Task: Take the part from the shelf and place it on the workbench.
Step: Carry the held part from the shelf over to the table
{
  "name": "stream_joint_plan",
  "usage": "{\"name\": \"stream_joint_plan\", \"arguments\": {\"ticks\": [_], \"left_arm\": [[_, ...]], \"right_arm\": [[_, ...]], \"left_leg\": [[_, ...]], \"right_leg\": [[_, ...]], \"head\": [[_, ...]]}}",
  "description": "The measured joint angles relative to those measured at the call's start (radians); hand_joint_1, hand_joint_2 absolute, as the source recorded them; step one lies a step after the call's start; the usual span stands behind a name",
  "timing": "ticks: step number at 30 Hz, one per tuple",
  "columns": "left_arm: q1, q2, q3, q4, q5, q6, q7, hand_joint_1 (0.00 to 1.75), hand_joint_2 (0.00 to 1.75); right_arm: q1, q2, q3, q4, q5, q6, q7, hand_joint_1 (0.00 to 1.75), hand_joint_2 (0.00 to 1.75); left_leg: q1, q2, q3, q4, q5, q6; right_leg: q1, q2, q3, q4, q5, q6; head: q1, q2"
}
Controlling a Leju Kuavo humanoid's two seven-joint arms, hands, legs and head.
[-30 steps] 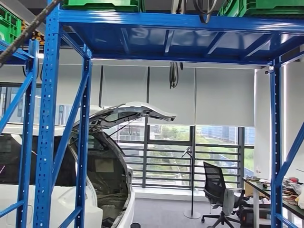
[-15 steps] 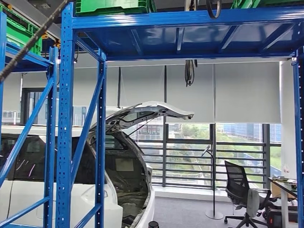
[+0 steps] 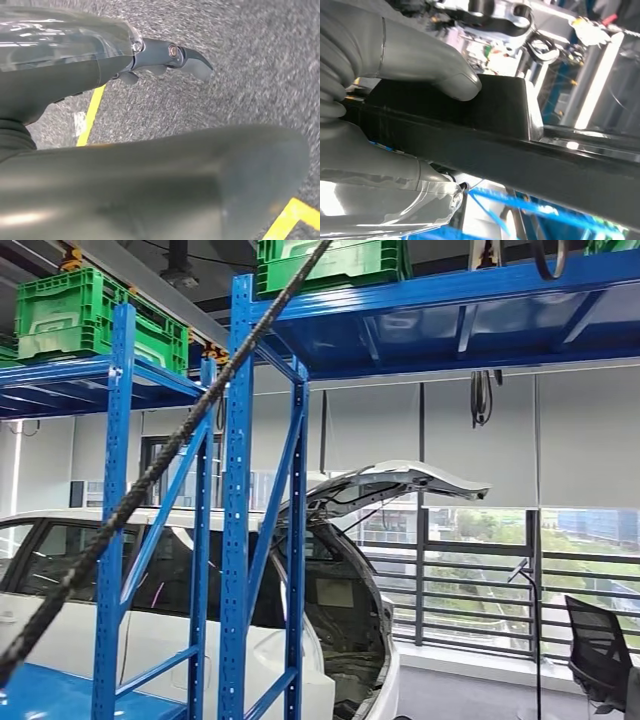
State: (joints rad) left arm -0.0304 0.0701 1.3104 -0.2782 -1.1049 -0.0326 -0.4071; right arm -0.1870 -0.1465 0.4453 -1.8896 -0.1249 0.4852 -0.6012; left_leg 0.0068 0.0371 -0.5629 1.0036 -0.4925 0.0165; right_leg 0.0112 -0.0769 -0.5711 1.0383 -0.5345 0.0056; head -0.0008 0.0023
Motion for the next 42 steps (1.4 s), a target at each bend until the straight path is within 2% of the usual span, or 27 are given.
{"name": "stream_joint_plan", "arguments": {"ticks": [2, 3, 4, 5, 6, 7, 9, 11, 13, 15, 18, 20, 21, 23, 25, 26, 28, 29, 31, 33, 34, 35, 36, 37, 39, 40, 42], "left_arm": [[-0.007, 0.000, 0.004, 0.000, 0.002, -0.001, -0.009, 0.00, 1.75], [-0.010, 0.000, 0.005, 0.000, 0.002, 0.000, -0.010, 0.00, 1.75], [-0.012, 0.000, 0.006, 0.000, 0.002, 0.000, -0.008, 0.00, 1.75], [-0.012, 0.000, 0.008, 0.000, 0.002, 0.001, -0.007, 0.00, 1.75], [-0.012, -0.001, 0.009, 0.000, 0.002, 0.003, -0.005, 0.00, 1.75], [-0.012, -0.001, 0.010, 0.000, 0.001, 0.005, -0.004, 0.00, 1.75], [-0.014, -0.002, 0.011, 0.000, 0.000, 0.009, -0.003, 0.00, 1.75], [-0.018, -0.004, 0.011, 0.000, -0.001, 0.010, 0.000, 0.00, 1.75], [-0.015, -0.005, 0.012, 0.000, -0.005, 0.010, 0.002, 0.00, 1.75], [-0.013, -0.005, 0.012, 0.000, -0.010, 0.009, 0.003, 0.00, 1.75], [-0.022, -0.006, 0.012, 0.000, -0.015, 0.008, 0.003, 0.00, 1.75], [-0.023, -0.009, 0.012, 0.000, -0.016, 0.007, 0.003, 0.00, 1.75], [-0.021, -0.010, 0.012, 0.000, -0.016, 0.006, 0.004, 0.00, 1.75], [-0.019, -0.010, 0.012, 0.000, -0.016, 0.008, 0.006, 0.00, 1.75], [-0.023, -0.011, 0.012, 0.000, -0.016, 0.009, 0.007, 0.00, 1.75], [-0.025, -0.012, 0.012, 0.000, -0.016, 0.008, 0.006, 0.00, 1.75], [-0.025, -0.014, 0.012, 0.000, -0.017, 0.007, 0.003, 0.00, 1.75], [-0.023, -0.015, 0.012, 0.000, -0.017, 0.006, 0.001, 0.00, 1.75], [-0.025, -0.016, 0.012, 0.000, -0.021, 0.004, -0.003, 0.00, 1.75], [-0.029, -0.017, 0.011, 0.000, -0.027, 0.003, -0.004, 0.00, 1.75], [-0.031, -0.018, 0.011, 0.000, -0.029, 0.002, -0.004, 0.00, 1.75], [-0.030, -0.020, 0.011, 0.000, -0.031, 0.002, -0.004, 0.00, 1.75], [-0.029, -0.021, 0.011, 0.000, -0.032, 0.003, -0.004, 0.00, 1.75], [-0.028, -0.023, 0.011, 0.000, -0.032, 0.003, -0.004, 0.00, 1.75], [-0.027, -0.027, 0.011, 0.001, -0.031, 0.006, -0.004, 0.00, 1.75], [-0.028, -0.029, 0.011, 0.002, -0.029, 0.008, -0.003, 0.00, 1.75], [-0.027, -0.034, 0.012, 0.003, -0.026, 0.010, -0.002, 0.00, 1.75]], "right_arm": [[0.004, 0.000, 0.000, 0.003, 0.017, 0.000, -0.001, 1.75, 1.75], [0.008, 0.000, 0.001, 0.004, 0.027, 0.001, -0.002, 1.75, 1.75], [0.014, 0.000, 0.003, 0.005, 0.039, 0.001, -0.002, 1.75, 1.75], [0.020, 0.000, 0.006, 0.005, 0.050, 0.002, -0.003, 1.75, 1.75], [0.025, 0.000, 0.010, 0.005, 0.059, 0.002, -0.005, 1.75, 1.75], [0.028, 0.000, 0.015, 0.005, 0.066, 0.003, -0.006, 1.75, 1.75], [0.028, 0.000, 0.023, 0.004, 0.071, 0.004, -0.009, 1.75, 1.75], [0.027, -0.001, 0.030, 0.004, 0.073, 0.005, -0.010, 1.75, 1.75], [0.020, -0.001, 0.037, 0.005, 0.073, 0.006, -0.012, 1.75, 1.75], [0.012, -0.001, 0.043, 0.008, 0.071, 0.006, -0.014, 1.75, 1.75], [0.009, -0.002, 0.047, 0.021, 0.067, 0.006, -0.018, 1.75, 1.75], [0.009, -0.003, 0.050, 0.031, 0.067, 0.006, -0.019, 1.75, 1.75], [0.009, -0.004, 0.052, 0.035, 0.067, 0.006, -0.019, 1.75, 1.75], [0.007, -0.004, 0.054, 0.041, 0.066, 0.008, -0.019, 1.75, 1.75], [0.004, -0.004, 0.055, 0.045, 0.067, 0.008, -0.019, 1.75, 1.75], [0.000, -0.004, 0.056, 0.046, 0.068, 0.009, -0.019, 1.75, 1.75], [-0.008, -0.005, 0.060, 0.048, 0.069, 0.009, -0.018, 1.75, 1.75], [-0.012, -0.005, 0.062, 0.049, 0.070, 0.009, -0.017, 1.75, 1.75], [-0.017, -0.005, 0.066, 0.048, 0.069, 0.008, -0.016, 1.75, 1.75], [-0.017, -0.005, 0.068, 0.046, 0.068, 0.008, -0.015, 1.75, 1.75], [-0.016, -0.005, 0.070, 0.046, 0.068, 0.008, -0.015, 1.75, 1.75], [-0.016, -0.005, 0.071, 0.046, 0.068, 0.008, -0.015, 1.75, 1.75], [-0.016, -0.005, 0.073, 0.046, 0.068, 0.008, -0.014, 1.75, 1.75], [-0.016, -0.005, 0.074, 0.046, 0.068, 0.008, -0.014, 1.75, 1.75], [-0.018, -0.005, 0.076, 0.046, 0.068, 0.008, -0.014, 1.75, 1.75], [-0.018, -0.005, 0.076, 0.046, 0.068, 0.008, -0.014, 1.75, 1.75], [-0.022, -0.005, 0.077, 0.046, 0.070, 0.009, -0.013, 1.75, 1.75]], "left_leg": [[0.001, -0.021, -0.006, 0.000, 0.007, 0.010], [0.001, -0.033, -0.009, 0.000, 0.010, 0.014], [0.000, -0.046, -0.011, 0.000, 0.012, 0.015], [-0.001, -0.059, -0.012, 0.000, 0.014, 0.016], [-0.001, -0.072, -0.012, 0.000, 0.016, 0.015], [-0.001, -0.085, -0.012, 0.000, 0.018, 0.013], [-0.001, -0.109, -0.015, 0.001, 0.022, 0.008], [0.001, -0.131, -0.023, 0.002, 0.028, -0.002], [0.004, -0.148, -0.034, 0.004, 0.034, -0.014], [0.002, -0.125, -0.051, 0.030, 0.012, -0.022], [0.004, -0.064, -0.120, 0.193, -0.085, -0.035], [0.010, -0.052, -0.143, 0.270, -0.110, -0.043], [0.012, -0.047, -0.128, 0.256, -0.096, -0.046], [0.015, -0.019, -0.055, 0.132, -0.038, -0.050], [0.009, 0.019, 0.002, 0.022, -0.003, -0.044], [0.005, 0.027, 0.009, 0.002, 0.000, -0.038], [0.001, 0.012, 0.002, 0.002, 0.002, -0.019], [0.001, 0.002, 0.000, 0.001, 0.005, -0.012], [0.004, -0.016, -0.004, -0.002, 0.013, 0.002], [0.003, -0.037, -0.010, -0.002, 0.018, 0.011], [0.001, -0.049, -0.013, -0.002, 0.020, 0.014], [-0.002, -0.061, -0.014, -0.001, 0.022, 0.017], [-0.005, -0.074, -0.015, -0.001, 0.023, 0.018], [-0.008, -0.087, -0.015, -0.001, 0.025, 0.019], [-0.012, -0.112, -0.015, 0.000, 0.027, 0.019], [-0.012, -0.125, -0.018, 0.000, 0.029, 0.017], [-0.009, -0.147, -0.026, 0.001, 0.035, 0.010]], "right_leg": [[-0.006, 0.052, -0.044, 0.113, -0.069, 0.007], [-0.007, 0.063, -0.072, 0.181, -0.101, 0.008], [-0.007, 0.067, -0.091, 0.232, -0.118, 0.008], [-0.007, 0.070, -0.095, 0.249, -0.116, 0.008], [-0.006, 0.074, -0.080, 0.226, -0.095, 0.006], [-0.006, 0.084, -0.049, 0.167, -0.060, 0.003], [-0.007, 0.129, 0.019, 0.030, 0.002, -0.007], [-0.005, 0.153, 0.046, -0.032, 0.022, -0.014], [-0.006, 0.133, 0.047, -0.043, 0.023, -0.018], [-0.011, 0.108, 0.046, -0.056, 0.029, -0.027], [-0.012, 0.065, 0.039, -0.061, 0.035, -0.035], [-0.012, 0.035, 0.036, -0.060, 0.036, -0.034], [-0.012, 0.022, 0.036, -0.059, 0.036, -0.033], [-0.012, -0.001, 0.036, -0.056, 0.034, -0.028], [-0.008, -0.021, 0.034, -0.049, 0.031, -0.016], [-0.005, -0.031, 0.032, -0.047, 0.030, -0.010], [-0.004, -0.050, 0.032, -0.045, 0.031, 0.000], [-0.007, -0.045, 0.031, -0.041, 0.025, 0.006], [-0.013, 0.003, 0.011, 0.011, -0.017, 0.014], [-0.015, 0.057, -0.043, 0.138, -0.086, 0.015], [-0.015, 0.066, -0.072, 0.202, -0.110, 0.015], [-0.014, 0.071, -0.089, 0.242, -0.118, 0.013], [-0.012, 0.074, -0.089, 0.243, -0.106, 0.010], [-0.010, 0.080, -0.070, 0.204, -0.076, 0.005], [-0.006, 0.121, -0.007, 0.069, -0.004, -0.014], [-0.005, 0.143, 0.018, 0.013, 0.018, -0.021], [-0.002, 0.162, 0.037, -0.035, 0.031, -0.030]], "head": [[0.000, 0.000], [0.000, 0.000], [0.000, 0.000], [0.000, 0.000], [0.000, 0.000], [0.000, 0.000], [0.000, 0.000], [0.000, 0.000], [0.000, 0.000], [0.000, 0.000], [0.000, 0.000], [0.000, 0.000], [0.001, 0.000], [0.001, 0.000], [0.000, 0.000], [0.000, 0.000], [0.000, 0.000], [0.000, 0.000], [0.000, 0.000], [0.000, 0.000], [0.000, 0.000], [0.000, 0.000], [0.000, 0.000], [0.000, 0.000], [0.000, 0.000], [0.000, 0.000], [0.000, 0.000]]}}
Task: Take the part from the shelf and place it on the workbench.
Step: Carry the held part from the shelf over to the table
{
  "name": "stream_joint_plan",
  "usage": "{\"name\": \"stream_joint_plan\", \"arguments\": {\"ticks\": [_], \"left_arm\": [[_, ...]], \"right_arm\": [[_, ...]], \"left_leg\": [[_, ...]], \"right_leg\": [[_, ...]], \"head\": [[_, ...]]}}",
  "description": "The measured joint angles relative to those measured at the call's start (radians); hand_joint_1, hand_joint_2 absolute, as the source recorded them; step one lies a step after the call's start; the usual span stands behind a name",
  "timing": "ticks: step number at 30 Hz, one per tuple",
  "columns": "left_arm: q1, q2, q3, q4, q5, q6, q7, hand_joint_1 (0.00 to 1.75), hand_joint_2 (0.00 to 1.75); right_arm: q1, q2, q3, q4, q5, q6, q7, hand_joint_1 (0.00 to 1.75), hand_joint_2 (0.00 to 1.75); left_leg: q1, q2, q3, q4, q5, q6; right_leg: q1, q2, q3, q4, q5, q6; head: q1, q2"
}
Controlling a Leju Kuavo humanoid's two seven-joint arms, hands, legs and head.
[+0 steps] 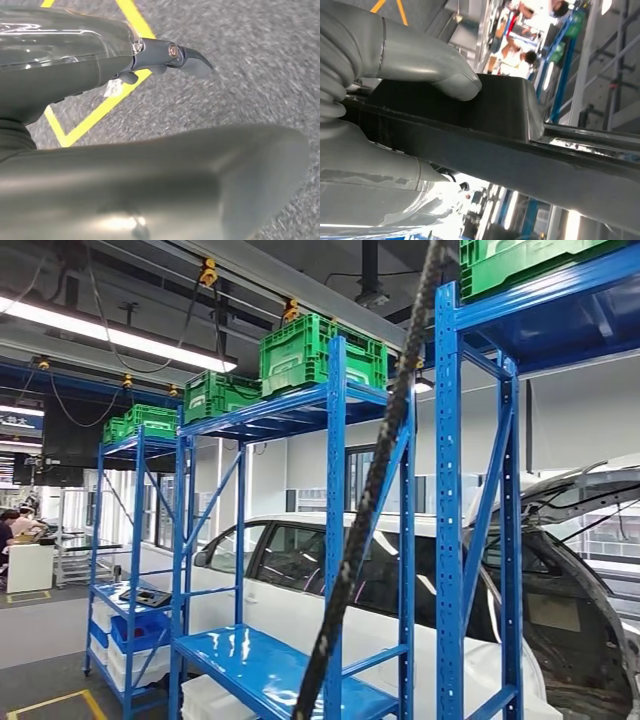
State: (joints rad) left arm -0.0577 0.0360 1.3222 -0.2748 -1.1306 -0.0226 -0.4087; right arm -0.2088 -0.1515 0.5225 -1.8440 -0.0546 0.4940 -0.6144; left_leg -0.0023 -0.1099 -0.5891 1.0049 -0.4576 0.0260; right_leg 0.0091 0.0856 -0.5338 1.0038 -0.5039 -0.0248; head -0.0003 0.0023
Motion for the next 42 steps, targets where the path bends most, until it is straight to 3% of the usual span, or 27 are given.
{"name": "stream_joint_plan", "arguments": {"ticks": [2, 4, 6, 7, 8, 9, 11, 13, 15, 17, 18, 20, 22, 24, 25, 26, 28, 30, 31, 33, 35, 37, 39, 40, 42], "left_arm": [[0.005, 0.000, 0.004, 0.000, 0.006, 0.002, 0.001, 0.00, 1.75], [0.007, -0.001, 0.010, 0.001, 0.011, 0.003, 0.003, 0.00, 1.75], [0.002, -0.001, 0.014, 0.001, 0.011, 0.002, 0.005, 0.00, 1.75], [0.000, -0.001, 0.014, 0.001, 0.010, 0.001, 0.007, 0.00, 1.75], [-0.001, -0.001, 0.015, 0.001, 0.007, 0.000, 0.009, 0.00, 1.75], [0.000, -0.002, 0.015, 0.001, 0.003, -0.001, 0.011, 0.00, 1.75], [0.004, -0.001, 0.014, 0.001, -0.006, -0.002, 0.013, 0.00, 1.75], [0.004, 0.000, 0.014, 0.001, -0.009, -0.006, 0.008, 0.00, 1.75], [0.000, 0.002, 0.014, 0.002, -0.009, -0.009, 0.002, 0.00, 1.75], [0.001, 0.004, 0.015, 0.002, -0.007, -0.009, 0.001, 0.00, 1.75], [0.004, 0.004, 0.016, 0.002, -0.006, -0.009, 0.003, 0.00, 1.75], [0.005, 0.004, 0.017, 0.002, -0.006, -0.006, 0.009, 0.00, 1.75], [0.003, 0.004, 0.017, 0.002, -0.010, -0.002, 0.017, 0.00, 1.75], [0.004, 0.004, 0.017, 0.002, -0.013, 0.000, 0.023, 0.00, 1.75], [0.006, 0.005, 0.017, 0.002, -0.014, 0.001, 0.025, 0.00, 1.75], [0.007, 0.006, 0.017, 0.002, -0.015, 0.001, 0.026, 0.00, 1.75], [0.008, 0.008, 0.017, 0.002, -0.016, 0.003, 0.027, 0.00, 1.75], [0.006, 0.014, 0.018, 0.002, -0.015, 0.003, 0.027, 0.00, 1.75], [0.006, 0.017, 0.019, 0.001, -0.015, 0.003, 0.027, 0.00, 1.75], [0.008, 0.025, 0.022, 0.000, -0.014, 0.002, 0.024, 0.00, 1.75], [0.006, 0.028, 0.024, -0.001, -0.015, 0.000, 0.015, 0.00, 1.75], [-0.004, 0.031, 0.024, -0.001, -0.019, -0.003, 0.005, 0.00, 1.75], [-0.012, 0.032, 0.024, -0.001, -0.023, -0.007, -0.005, 0.00, 1.75], [-0.013, 0.032, 0.024, -0.001, -0.024, -0.008, -0.009, 0.00, 1.75], [-0.013, 0.033, 0.024, -0.001, -0.024, -0.008, -0.016, 0.00, 1.75]], "right_arm": [[-0.007, 0.002, 0.001, 0.000, 0.002, 0.004, 0.002, 1.75, 1.75], [-0.012, 0.006, 0.002, 0.001, 0.000, 0.008, 0.006, 1.75, 1.75], [-0.010, 0.009, 0.002, 0.002, -0.001, 0.008, 0.010, 1.75, 1.75], [-0.007, 0.009, 0.002, 0.003, 0.000, 0.007, 0.012, 1.75, 1.75], [-0.002, 0.009, 0.003, 0.004, 0.002, 0.004, 0.012, 1.75, 1.75], [0.002, 0.009, 0.003, 0.004, 0.003, 0.001, 0.012, 1.75, 1.75], [0.009, 0.009, 0.003, 0.004, 0.006, -0.004, 0.009, 1.75, 1.75], [0.013, 0.008, 0.003, 0.003, 0.009, -0.007, 0.006, 1.75, 1.75], [0.017, 0.008, 0.004, 0.003, 0.011, -0.010, 0.003, 1.75, 1.75], [0.022, 0.008, 0.006, 0.003, 0.010, -0.012, 0.001, 1.75, 1.75], [0.024, 0.008, 0.008, 0.003, 0.009, -0.013, 0.001, 1.75, 1.75], [0.030, 0.007, 0.010, 0.004, 0.004, -0.013, -0.002, 1.75, 1.75], [0.039, 0.007, 0.012, 0.009, 0.001, -0.013, -0.005, 1.75, 1.75], [0.044, 0.006, 0.015, 0.016, -0.002, -0.012, -0.007, 1.75, 1.75], [0.045, 0.007, 0.016, 0.020, -0.005, -0.012, -0.009, 1.75, 1.75], [0.045, 0.007, 0.017, 0.022, -0.009, -0.011, -0.011, 1.75, 1.75], [0.044, 0.009, 0.020, 0.026, -0.017, -0.006, -0.016, 1.75, 1.75], [0.043, 0.013, 0.022, 0.029, -0.024, -0.003, -0.018, 1.75, 1.75], [0.042, 0.016, 0.022, 0.031, -0.026, -0.002, -0.019, 1.75, 1.75], [0.035, 0.025, 0.023, 0.034, -0.029, -0.002, -0.017, 1.75, 1.75], [0.022, 0.037, 0.023, 0.037, -0.032, -0.001, -0.012, 1.75, 1.75], [0.009, 0.046, 0.023, 0.044, -0.035, -0.001, -0.002, 1.75, 1.75], [-0.008, 0.053, 0.023, 0.060, -0.040, 0.003, 0.010, 1.75, 1.75], [-0.018, 0.057, 0.024, 0.069, -0.041, 0.005, 0.014, 1.75, 1.75], [-0.036, 0.064, 0.024, 0.084, -0.043, 0.011, 0.023, 1.75, 1.75]], "left_leg": [[0.002, -0.013, -0.009, 0.000, 0.003, -0.010], [0.000, 0.022, -0.029, 0.034, -0.025, -0.020], [0.004, 0.074, -0.079, 0.143, -0.090, -0.033], [0.010, 0.086, -0.108, 0.209, -0.118, -0.040], [0.015, 0.093, -0.128, 0.257, -0.133, -0.046], [0.021, 0.098, -0.131, 0.270, -0.129, -0.053], [0.031, 0.115, -0.083, 0.189, -0.077, -0.065], [0.032, 0.158, -0.018, 0.065, -0.030, -0.071], [0.026, 0.181, 0.001, 0.019, -0.024, -0.057], [0.022, 0.163, -0.005, 0.021, -0.023, -0.035], [0.022, 0.153, -0.006, 0.021, -0.022, -0.027], [0.023, 0.134, -0.007, 0.019, -0.018, -0.013], [0.019, 0.111, -0.008, 0.019, -0.017, -0.004], [0.012, 0.084, -0.008, 0.019, -0.015, 0.001], [0.008, 0.071, -0.007, 0.019, -0.015, 0.002], [0.005, 0.056, -0.006, 0.020, -0.014, 0.003], [-0.001, 0.029, -0.007, 0.020, -0.012, 0.004], [0.000, 0.005, -0.012, 0.022, -0.009, 0.001], [0.002, -0.006, -0.016, 0.022, -0.006, -0.004], [0.004, -0.017, -0.023, 0.023, -0.005, -0.014], [0.001, 0.023, -0.043, 0.063, -0.036, -0.024], [0.007, 0.075, -0.092, 0.171, -0.098, -0.037], [0.018, 0.093, -0.132, 0.266, -0.130, -0.050], [0.024, 0.098, -0.131, 0.271, -0.121, -0.056], [0.033, 0.119, -0.078, 0.175, -0.062, -0.068]], "right_leg": [[-0.002, -0.026, 0.002, -0.013, 0.002, -0.001], [-0.008, -0.053, 0.005, -0.028, 0.008, -0.005], [-0.011, -0.083, 0.005, -0.032, 0.011, -0.007], [-0.011, -0.099, 0.004, -0.032, 0.010, -0.006], [-0.012, -0.114, 0.004, -0.032, 0.010, -0.005], [-0.013, -0.128, 0.004, -0.031, 0.008, -0.003], [-0.018, -0.152, 0.004, -0.025, 0.003, 0.006], [-0.019, -0.172, 0.004, -0.013, -0.007, 0.021], [-0.014, -0.189, 0.003, -0.005, -0.013, 0.034], [-0.014, -0.205, 0.005, -0.005, -0.016, 0.043], [-0.017, -0.195, 0.005, -0.002, -0.022, 0.047], [-0.024, -0.145, -0.017, 0.056, -0.067, 0.051], [-0.025, -0.101, -0.077, 0.191, -0.134, 0.049], [-0.023, -0.092, -0.127, 0.290, -0.158, 0.044], [-0.021, -0.090, -0.129, 0.286, -0.141, 0.040], [-0.017, -0.083, -0.112, 0.243, -0.108, 0.033], [-0.010, -0.041, -0.057, 0.109, -0.034, 0.010], [-0.006, -0.005, -0.024, 0.028, -0.003, -0.004], [-0.005, -0.004, -0.021, 0.019, -0.004, -0.005], [-0.007, -0.026, -0.017, 0.008, 0.000, -0.003], [-0.013, -0.054, -0.014, -0.004, 0.006, -0.004], [-0.015, -0.084, -0.014, -0.007, 0.008, -0.005], [-0.016, -0.115, -0.014, -0.007, 0.007, -0.004], [-0.017, -0.128, -0.014, -0.006, 0.007, -0.002], [-0.022, -0.152, -0.013, -0.002, 0.002, 0.006]], "head": [[0.000, 0.000], [0.000, 0.000], [0.000, 0.000], [0.000, 0.000], [0.000, 0.000], [0.000, 0.000], [0.000, 0.000], [0.000, 0.000], [0.000, 0.000], [-0.001, 0.000], [-0.001, 0.000], [-0.001, 0.000], [-0.001, 0.000], [-0.001, 0.000], [-0.001, 0.000], [-0.001, 0.000], [-0.001, 0.000], [-0.001, 0.000], [0.000, 0.000], [0.000, 0.000], [0.000, 0.000], [0.001, 0.000], [0.001, 0.000], [0.001, 0.000], [0.001, 0.000]]}}
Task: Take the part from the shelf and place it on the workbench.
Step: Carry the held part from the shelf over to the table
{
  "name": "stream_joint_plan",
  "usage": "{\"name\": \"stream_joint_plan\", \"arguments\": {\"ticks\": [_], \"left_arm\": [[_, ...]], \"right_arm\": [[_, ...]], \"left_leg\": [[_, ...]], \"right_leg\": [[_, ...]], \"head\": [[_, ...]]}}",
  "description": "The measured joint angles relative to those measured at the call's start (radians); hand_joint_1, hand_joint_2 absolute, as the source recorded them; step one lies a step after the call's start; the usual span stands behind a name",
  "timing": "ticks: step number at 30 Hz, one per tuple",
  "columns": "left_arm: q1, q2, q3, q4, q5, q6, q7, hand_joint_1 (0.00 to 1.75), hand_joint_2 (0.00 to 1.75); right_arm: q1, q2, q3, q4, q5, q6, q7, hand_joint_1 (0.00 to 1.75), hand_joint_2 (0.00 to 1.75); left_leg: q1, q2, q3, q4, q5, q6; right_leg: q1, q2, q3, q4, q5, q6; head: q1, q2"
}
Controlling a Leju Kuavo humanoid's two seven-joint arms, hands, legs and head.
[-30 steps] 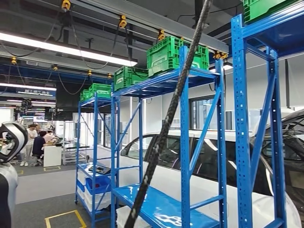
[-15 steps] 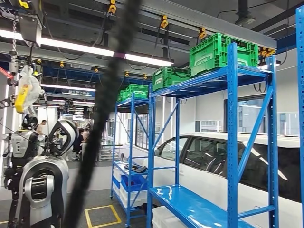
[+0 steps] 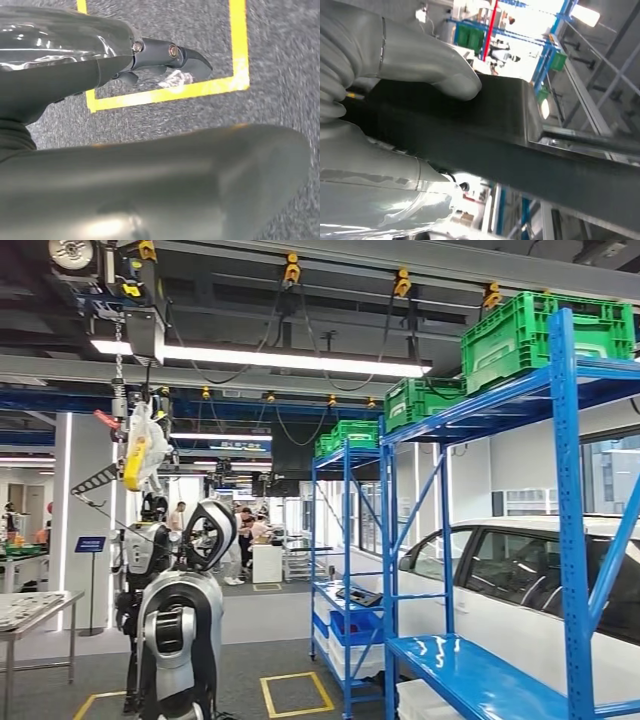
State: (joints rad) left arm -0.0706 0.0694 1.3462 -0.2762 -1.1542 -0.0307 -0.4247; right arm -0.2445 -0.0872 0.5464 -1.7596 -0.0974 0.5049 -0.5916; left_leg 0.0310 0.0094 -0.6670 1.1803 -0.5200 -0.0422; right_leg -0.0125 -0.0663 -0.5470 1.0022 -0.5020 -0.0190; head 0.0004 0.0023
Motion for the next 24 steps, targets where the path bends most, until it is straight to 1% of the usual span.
{"name": "stream_joint_plan", "arguments": {"ticks": [1, 2, 3, 4, 5, 6, 7, 8, 9, 10, 11, 12, 13, 14, 15, 16, 17, 18, 19, 20, 21, 22, 23, 24], "left_arm": [[-0.002, 0.000, 0.000, 0.000, 0.000, 0.001, -0.002, 0.00, 1.75], [-0.005, 0.001, 0.000, 0.000, 0.001, 0.002, -0.004, 0.00, 1.75], [-0.008, 0.001, 0.000, 0.000, 0.002, 0.004, -0.004, 0.00, 1.75], [-0.009, 0.000, 0.000, 0.000, 0.003, 0.006, -0.005, 0.00, 1.75], [-0.009, 0.001, 0.000, 0.000, 0.006, 0.007, -0.005, 0.00, 1.75], [-0.008, 0.000, 0.000, 0.000, 0.010, 0.009, -0.005, 0.00, 1.75], [-0.008, -0.001, 0.001, 0.000, 0.014, 0.009, -0.005, 0.00, 1.75], [-0.009, -0.001, 0.001, 0.000, 0.017, 0.010, -0.005, 0.00, 1.75], [-0.012, -0.001, 0.001, 0.000, 0.020, 0.011, -0.005, 0.00, 1.75], [-0.014, -0.001, 0.002, 0.000, 0.021, 0.011, -0.006, 0.00, 1.75], [-0.016, -0.002, 0.002, 0.000, 0.022, 0.012, -0.006, 0.00, 1.75], [-0.016, -0.004, 0.002, 0.000, 0.023, 0.013, -0.006, 0.00, 1.75], [-0.015, -0.006, 0.002, 0.000, 0.024, 0.013, -0.007, 0.00, 1.75], [-0.015, -0.008, 0.003, 0.000, 0.027, 0.013, -0.008, 0.00, 1.75], [-0.015, -0.010, 0.004, 0.000, 0.029, 0.013, -0.010, 0.00, 1.75], [-0.015, -0.013, 0.004, 0.000, 0.032, 0.013, -0.010, 0.00, 1.75], [-0.017, -0.017, 0.006, 0.001, 0.034, 0.013, -0.011, 0.00, 1.75], [-0.018, -0.020, 0.008, 0.001, 0.035, 0.013, -0.011, 0.00, 1.75], [-0.018, -0.023, 0.010, 0.002, 0.036, 0.013, -0.011, 0.00, 1.75], [-0.016, -0.025, 0.012, 0.002, 0.037, 0.014, -0.011, 0.00, 1.75], [-0.014, -0.027, 0.014, 0.002, 0.038, 0.014, -0.011, 0.00, 1.75], [-0.011, -0.029, 0.015, 0.003, 0.038, 0.014, -0.011, 0.00, 1.75], [-0.011, -0.031, 0.016, 0.003, 0.039, 0.014, -0.011, 0.00, 1.75], [-0.012, -0.033, 0.017, 0.003, 0.040, 0.014, -0.011, 0.00, 1.75]], "right_arm": [[-0.008, 0.004, 0.000, 0.005, 0.000, 0.003, 0.003, 1.75, 1.75], [-0.015, 0.007, 0.000, 0.010, 0.000, 0.006, 0.005, 1.75, 1.75], [-0.023, 0.009, 0.001, 0.013, 0.000, 0.009, 0.009, 1.75, 1.75], [-0.029, 0.011, 0.003, 0.016, 0.000, 0.012, 0.013, 1.75, 1.75], [-0.035, 0.012, 0.006, 0.019, 0.000, 0.014, 0.018, 1.75, 1.75], [-0.040, 0.013, 0.010, 0.021, 0.001, 0.016, 0.025, 1.75, 1.75], [-0.043, 0.014, 0.014, 0.023, 0.002, 0.016, 0.030, 1.75, 1.75], [-0.045, 0.015, 0.018, 0.024, 0.003, 0.017, 0.035, 1.75, 1.75], [-0.045, 0.015, 0.021, 0.026, 0.004, 0.017, 0.038, 1.75, 1.75], [-0.045, 0.014, 0.024, 0.028, 0.005, 0.017, 0.039, 1.75, 1.75], [-0.045, 0.013, 0.026, 0.032, 0.005, 0.017, 0.040, 1.75, 1.75], [-0.044, 0.011, 0.029, 0.035, 0.004, 0.017, 0.040, 1.75, 1.75], [-0.044, 0.011, 0.031, 0.039, 0.004, 0.017, 0.041, 1.75, 1.75], [-0.044, 0.010, 0.034, 0.041, 0.003, 0.017, 0.042, 1.75, 1.75], [-0.045, 0.010, 0.037, 0.042, 0.002, 0.018, 0.044, 1.75, 1.75], [-0.046, 0.010, 0.040, 0.042, 0.001, 0.018, 0.047, 1.75, 1.75], [-0.047, 0.009, 0.043, 0.043, -0.001, 0.019, 0.049, 1.75, 1.75], [-0.048, 0.009, 0.046, 0.043, -0.002, 0.020, 0.051, 1.75, 1.75], [-0.049, 0.008, 0.049, 0.043, -0.004, 0.021, 0.054, 1.75, 1.75], [-0.050, 0.008, 0.051, 0.044, -0.005, 0.022, 0.055, 1.75, 1.75], [-0.052, 0.008, 0.054, 0.044, -0.006, 0.022, 0.057, 1.75, 1.75], [-0.054, 0.009, 0.057, 0.044, -0.007, 0.022, 0.057, 1.75, 1.75], [-0.056, 0.009, 0.059, 0.044, -0.009, 0.022, 0.058, 1.75, 1.75], [-0.057, 0.009, 0.062, 0.044, -0.012, 0.023, 0.061, 1.75, 1.75]], "left_leg": [[-0.001, 0.025, 0.032, -0.062, 0.023, -0.005], [-0.003, 0.046, 0.055, -0.110, 0.039, -0.002], [-0.006, 0.062, 0.067, -0.138, 0.044, 0.004], [-0.010, 0.065, 0.066, -0.144, 0.040, 0.014], [-0.010, 0.055, 0.062, -0.144, 0.042, 0.026], [-0.010, 0.044, 0.060, -0.144, 0.043, 0.034], [-0.010, 0.034, 0.059, -0.145, 0.045, 0.041], [-0.009, 0.024, 0.058, -0.146, 0.047, 0.048], [-0.009, 0.012, 0.057, -0.147, 0.049, 0.054], [-0.010, 0.000, 0.055, -0.147, 0.050, 0.059], [-0.013, -0.012, 0.055, -0.146, 0.051, 0.062], [-0.016, -0.026, 0.055, -0.146, 0.051, 0.064], [-0.019, -0.039, 0.055, -0.146, 0.052, 0.065], [-0.022, -0.054, 0.056, -0.146, 0.052, 0.066], [-0.025, -0.068, 0.058, -0.146, 0.052, 0.067], [-0.026, -0.081, 0.058, -0.146, 0.052, 0.067], [-0.028, -0.094, 0.057, -0.145, 0.053, 0.067], [-0.028, -0.104, 0.055, -0.144, 0.054, 0.065], [-0.026, -0.115, 0.051, -0.145, 0.056, 0.062], [-0.025, -0.126, 0.047, -0.145, 0.059, 0.057], [-0.023, -0.132, 0.044, -0.146, 0.060, 0.053], [-0.024, -0.122, 0.041, -0.142, 0.056, 0.048], [-0.025, -0.102, 0.034, -0.126, 0.043, 0.043], [-0.025, -0.075, 0.017, -0.091, 0.019, 0.038]], "right_leg": [[0.001, -0.010, 0.000, 0.004, -0.004, 0.007], [0.002, -0.019, -0.001, 0.008, -0.007, 0.015], [0.006, -0.028, 0.000, 0.012, -0.010, 0.023], [0.009, -0.038, 0.001, 0.012, -0.012, 0.030], [0.009, -0.048, 0.003, 0.012, -0.013, 0.034], [0.008, -0.051, 0.005, 0.012, -0.016, 0.039], [0.004, -0.038, 0.004, 0.019, -0.027, 0.043], [0.002, -0.016, -0.006, 0.046, -0.048, 0.045], [-0.001, 0.013, -0.025, 0.094, -0.079, 0.047], [-0.001, 0.039, -0.054, 0.160, -0.114, 0.046], [-0.001, 0.052, -0.087, 0.231, -0.143, 0.044], [0.000, 0.058, -0.112, 0.284, -0.157, 0.042], [0.002, 0.062, -0.124, 0.302, -0.152, 0.039], [0.005, 0.066, -0.117, 0.279, -0.126, 0.033], [0.009, 0.077, -0.095, 0.223, -0.087, 0.025], [0.012, 0.099, -0.068, 0.154, -0.049, 0.015], [0.014, 0.121, -0.045, 0.094, -0.019, 0.007], [0.016, 0.138, -0.028, 0.053, -0.004, 0.001], [0.017, 0.145, -0.021, 0.034, -0.002, -0.001], [0.018, 0.138, -0.019, 0.027, -0.002, 0.000], [0.016, 0.127, -0.016, 0.020, -0.002, 0.000], [0.013, 0.115, -0.013, 0.014, 0.001, -0.002], [0.010, 0.103, -0.010, 0.007, 0.004, -0.004], [0.008, 0.089, -0.007, 0.002, 0.006, -0.007]], "head": [[0.000, 0.000], [0.000, 0.000], [0.000, 0.000], [-0.001, 0.000], [-0.001, 0.000], [-0.001, 0.000], [-0.001, 0.000], [-0.001, 0.000], [-0.001, 0.000], [-0.001, 0.000], [-0.001, 0.000], [-0.001, 0.000], [-0.001, 0.000], [-0.001, 0.000], [-0.001, 0.000], [-0.001, 0.000], [-0.001, 0.000], [0.000, 0.000], [0.000, 0.000], [0.000, 0.000], [0.000, 0.000], [0.000, 0.000], [0.000, 0.000], [0.000, 0.000]]}}
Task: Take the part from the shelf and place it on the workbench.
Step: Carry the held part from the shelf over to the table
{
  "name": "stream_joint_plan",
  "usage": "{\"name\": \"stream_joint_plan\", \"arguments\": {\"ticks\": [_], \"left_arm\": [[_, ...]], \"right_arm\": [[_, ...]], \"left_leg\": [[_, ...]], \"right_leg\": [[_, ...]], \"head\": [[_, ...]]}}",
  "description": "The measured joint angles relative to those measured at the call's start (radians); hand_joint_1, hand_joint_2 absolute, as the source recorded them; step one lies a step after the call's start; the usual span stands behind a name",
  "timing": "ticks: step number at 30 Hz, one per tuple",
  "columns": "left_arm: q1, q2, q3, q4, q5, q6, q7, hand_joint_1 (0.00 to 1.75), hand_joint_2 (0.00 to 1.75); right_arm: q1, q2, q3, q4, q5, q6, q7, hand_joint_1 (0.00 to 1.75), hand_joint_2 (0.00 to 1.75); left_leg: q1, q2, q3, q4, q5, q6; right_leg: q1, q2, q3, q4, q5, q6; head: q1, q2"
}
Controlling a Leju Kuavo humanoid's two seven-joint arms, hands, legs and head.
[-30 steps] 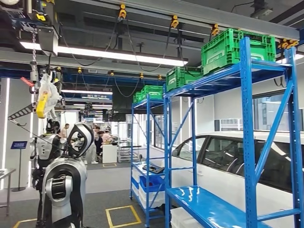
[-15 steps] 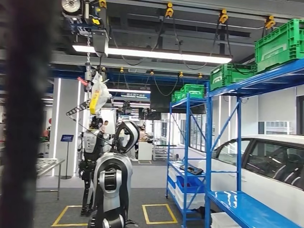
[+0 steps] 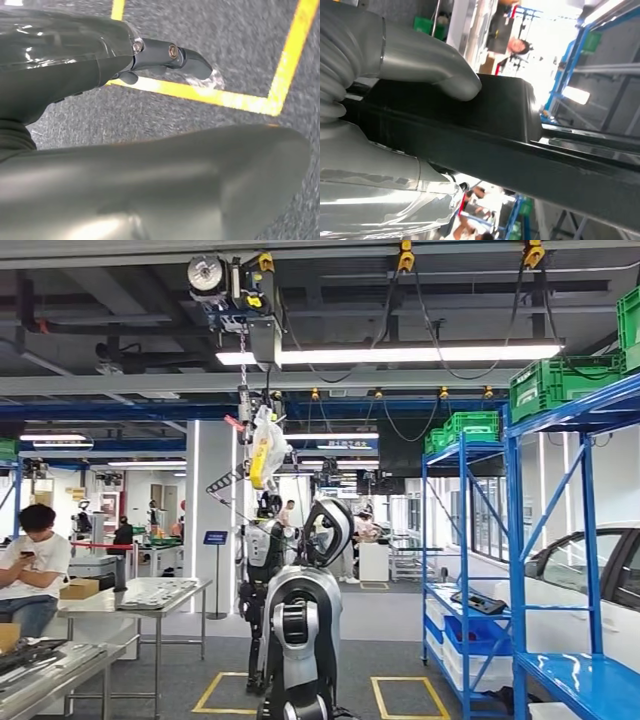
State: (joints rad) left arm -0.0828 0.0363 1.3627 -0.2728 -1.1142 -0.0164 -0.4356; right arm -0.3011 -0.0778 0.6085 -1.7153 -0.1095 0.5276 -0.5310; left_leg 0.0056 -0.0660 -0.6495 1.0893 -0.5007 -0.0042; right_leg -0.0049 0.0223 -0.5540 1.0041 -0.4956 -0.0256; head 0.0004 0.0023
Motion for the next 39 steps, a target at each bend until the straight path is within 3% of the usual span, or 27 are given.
{"name": "stream_joint_plan", "arguments": {"ticks": [2, 4, 5, 7, 9, 10, 12, 14, 15, 17, 19, 20, 21, 23, 24, 25, 27, 28, 29, 32, 34, 35, 37, 39], "left_arm": [[-0.005, -0.003, 0.001, 0.000, 0.003, -0.002, 0.000, 0.00, 1.75], [-0.005, -0.005, 0.001, 0.000, 0.006, -0.005, 0.000, 0.00, 1.75], [-0.004, -0.006, 0.001, 0.000, 0.007, -0.005, 0.000, 0.00, 1.75], [-0.003, -0.008, 0.001, 0.000, 0.009, -0.005, 0.001, 0.00, 1.75], [-0.007, -0.012, 0.002, 0.001, 0.012, -0.004, 0.004, 0.00, 1.75], [-0.008, -0.014, 0.002, 0.001, 0.012, -0.004, 0.005, 0.00, 1.75], [-0.006, -0.016, 0.002, 0.002, 0.013, -0.004, 0.006, 0.00, 1.75], [-0.001, -0.018, 0.004, 0.002, 0.014, -0.004, 0.010, 0.00, 1.75], [-0.002, -0.018, 0.005, 0.002, 0.015, -0.002, 0.016, 0.00, 1.75], [-0.006, -0.018, 0.008, 0.002, 0.018, 0.003, 0.033, 0.00, 1.75], [-0.007, -0.018, 0.012, 0.002, 0.019, 0.007, 0.048, 0.00, 1.75], [-0.006, -0.018, 0.014, 0.002, 0.017, 0.008, 0.054, 0.00, 1.75], [-0.004, -0.018, 0.015, 0.002, 0.016, 0.009, 0.061, 0.00, 1.75], [0.000, -0.020, 0.017, 0.002, 0.013, 0.012, 0.076, 0.00, 1.75], [0.001, -0.021, 0.017, 0.002, 0.012, 0.014, 0.085, 0.00, 1.75], [0.002, -0.021, 0.017, 0.002, 0.010, 0.014, 0.094, 0.00, 1.75], [0.009, -0.020, 0.017, 0.002, 0.003, 0.020, 0.121, 0.00, 1.75], [0.015, -0.019, 0.018, 0.001, -0.002, 0.025, 0.139, 0.00, 1.75], [0.019, -0.019, 0.018, 0.001, -0.005, 0.032, 0.159, 0.00, 1.75], [0.020, -0.019, 0.021, 0.001, -0.002, 0.047, 0.194, 0.00, 1.75], [0.017, -0.019, 0.026, 0.001, 0.003, 0.049, 0.200, 0.00, 1.75], [0.018, -0.019, 0.027, 0.001, 0.004, 0.049, 0.202, 0.00, 1.75], [0.021, -0.019, 0.030, 0.001, 0.007, 0.048, 0.205, 0.00, 1.75], [0.021, -0.021, 0.033, 0.001, 0.013, 0.044, 0.205, 0.00, 1.75]], "right_arm": [[-0.001, 0.000, 0.006, 0.003, -0.009, 0.000, 0.006, 1.75, 1.75], [-0.001, -0.001, 0.011, 0.008, -0.015, 0.001, 0.010, 1.75, 1.75], [-0.001, -0.001, 0.013, 0.010, -0.016, 0.001, 0.011, 1.75, 1.75], [-0.001, -0.001, 0.016, 0.013, -0.018, 0.002, 0.012, 1.75, 1.75], [-0.002, -0.001, 0.018, 0.013, -0.021, 0.002, 0.012, 1.75, 1.75], [-0.003, -0.001, 0.020, 0.013, -0.021, 0.003, 0.012, 1.75, 1.75], [-0.004, -0.001, 0.023, 0.013, -0.023, 0.003, 0.011, 1.75, 1.75], [-0.006, -0.001, 0.027, 0.013, -0.026, 0.004, 0.011, 1.75, 1.75], [-0.006, -0.001, 0.028, 0.014, -0.028, 0.005, 0.010, 1.75, 1.75], [-0.005, -0.002, 0.031, 0.018, -0.034, 0.008, 0.009, 1.75, 1.75], [-0.003, -0.002, 0.034, 0.027, -0.039, 0.011, 0.008, 1.75, 1.75], [-0.002, -0.002, 0.036, 0.031, -0.041, 0.013, 0.007, 1.75, 1.75], [-0.001, -0.001, 0.037, 0.035, -0.043, 0.014, 0.007, 1.75, 1.75], [0.001, 0.002, 0.037, 0.038, -0.046, 0.016, 0.006, 1.75, 1.75], [0.002, 0.004, 0.038, 0.039, -0.047, 0.017, 0.005, 1.75, 1.75], [0.003, 0.005, 0.038, 0.040, -0.048, 0.017, 0.005, 1.75, 1.75], [0.004, 0.007, 0.038, 0.043, -0.050, 0.017, 0.002, 1.75, 1.75], [0.004, 0.010, 0.038, 0.045, -0.051, 0.018, 0.000, 1.75, 1.75], [0.004, 0.012, 0.038, 0.047, -0.052, 0.018, -0.002, 1.75, 1.75], [0.005, 0.016, 0.037, 0.055, -0.054, 0.019, -0.005, 1.75, 1.75], [0.005, 0.015, 0.036, 0.061, -0.054, 0.020, -0.005, 1.75, 1.75], [0.006, 0.014, 0.036, 0.065, -0.054, 0.020, -0.005, 1.75, 1.75], [0.006, 0.011, 0.036, 0.071, -0.058, 0.021, -0.003, 1.75, 1.75], [0.009, 0.009, 0.034, 0.074, -0.065, 0.020, -0.001, 1.75, 1.75]], "left_leg": [[0.006, 0.042, -0.054, 0.116, -0.059, -0.013], [0.017, 0.053, -0.089, 0.195, -0.079, -0.025], [0.023, 0.058, -0.082, 0.184, -0.063, -0.030], [0.029, 0.088, -0.021, 0.070, -0.003, -0.041], [0.024, 0.125, 0.028, -0.029, 0.029, -0.035], [0.020, 0.135, 0.035, -0.048, 0.029, -0.028], [0.015, 0.119, 0.032, -0.048, 0.027, -0.008], [0.015, 0.099, 0.032, -0.050, 0.030, 0.007], [0.016, 0.089, 0.032, -0.051, 0.031, 0.013], [0.015, 0.066, 0.031, -0.052, 0.033, 0.023], [0.008, 0.040, 0.032, -0.051, 0.034, 0.027], [0.004, 0.027, 0.032, -0.051, 0.034, 0.028], [0.001, 0.013, 0.034, -0.051, 0.035, 0.029], [-0.005, -0.013, 0.035, -0.051, 0.036, 0.030], [-0.005, -0.026, 0.034, -0.050, 0.037, 0.029], [-0.003, -0.037, 0.031, -0.050, 0.038, 0.027], [0.002, -0.058, 0.023, -0.052, 0.044, 0.018], [0.002, -0.055, 0.021, -0.051, 0.044, 0.013], [0.000, -0.037, 0.016, -0.044, 0.036, 0.009], [0.001, 0.037, -0.042, 0.080, -0.041, -0.007], [0.008, 0.049, -0.088, 0.178, -0.081, -0.016], [0.013, 0.052, -0.099, 0.203, -0.084, -0.020], [0.022, 0.062, -0.081, 0.173, -0.051, -0.030], [0.025, 0.099, -0.013, 0.047, 0.008, -0.040]], "right_leg": [[0.000, -0.028, 0.001, -0.002, 0.000, -0.002], [-0.002, -0.055, 0.001, -0.001, -0.003, 0.001], [-0.004, -0.068, 0.002, 0.000, -0.005, 0.004], [-0.008, -0.090, 0.006, 0.004, -0.012, 0.016], [-0.004, -0.109, 0.009, 0.010, -0.020, 0.030], [-0.001, -0.118, 0.011, 0.011, -0.023, 0.037], [-0.001, -0.136, 0.017, 0.008, -0.025, 0.047], [-0.007, -0.115, 0.016, 0.024, -0.046, 0.055], [-0.009, -0.090, 0.002, 0.060, -0.071, 0.056], [-0.010, -0.042, -0.053, 0.185, -0.135, 0.054], [-0.007, -0.029, -0.104, 0.285, -0.162, 0.049], [-0.005, -0.027, -0.109, 0.288, -0.149, 0.045], [-0.002, -0.021, -0.097, 0.252, -0.118, 0.038], [0.004, 0.020, -0.046, 0.126, -0.043, 0.018], [0.006, 0.041, -0.024, 0.074, -0.020, 0.010], [0.008, 0.056, -0.012, 0.042, -0.010, 0.005], [0.010, 0.049, -0.005, 0.022, -0.012, 0.004], [0.008, 0.037, -0.002, 0.014, -0.011, 0.004], [0.005, 0.025, 0.001, 0.008, -0.008, 0.003], [0.000, -0.016, 0.007, -0.002, -0.003, 0.001], [0.000, -0.039, 0.006, -0.002, -0.004, 0.002], [-0.001, -0.050, 0.006, -0.002, -0.005, 0.003], [-0.004, -0.074, 0.008, 0.000, -0.009, 0.009], [-0.006, -0.097, 0.012, 0.004, -0.018, 0.023]], "head": [[0.000, 0.000], [0.000, 0.000], [0.000, 0.000], [0.000, 0.000], [0.000, 0.000], [0.000, 0.000], [-0.001, 0.000], [-0.001, 0.000], [-0.001, 0.000], [-0.001, 0.000], [-0.001, 0.000], [-0.001, 0.000], [-0.001, 0.000], [-0.001, 0.000], [0.000, 0.000], [0.000, 0.000], [-0.001, 0.000], [0.000, 0.000], [0.000, 0.000], [0.000, 0.000], [0.000, 0.000], [0.000, 0.000], [0.000, 0.000], [0.000, 0.000]]}}
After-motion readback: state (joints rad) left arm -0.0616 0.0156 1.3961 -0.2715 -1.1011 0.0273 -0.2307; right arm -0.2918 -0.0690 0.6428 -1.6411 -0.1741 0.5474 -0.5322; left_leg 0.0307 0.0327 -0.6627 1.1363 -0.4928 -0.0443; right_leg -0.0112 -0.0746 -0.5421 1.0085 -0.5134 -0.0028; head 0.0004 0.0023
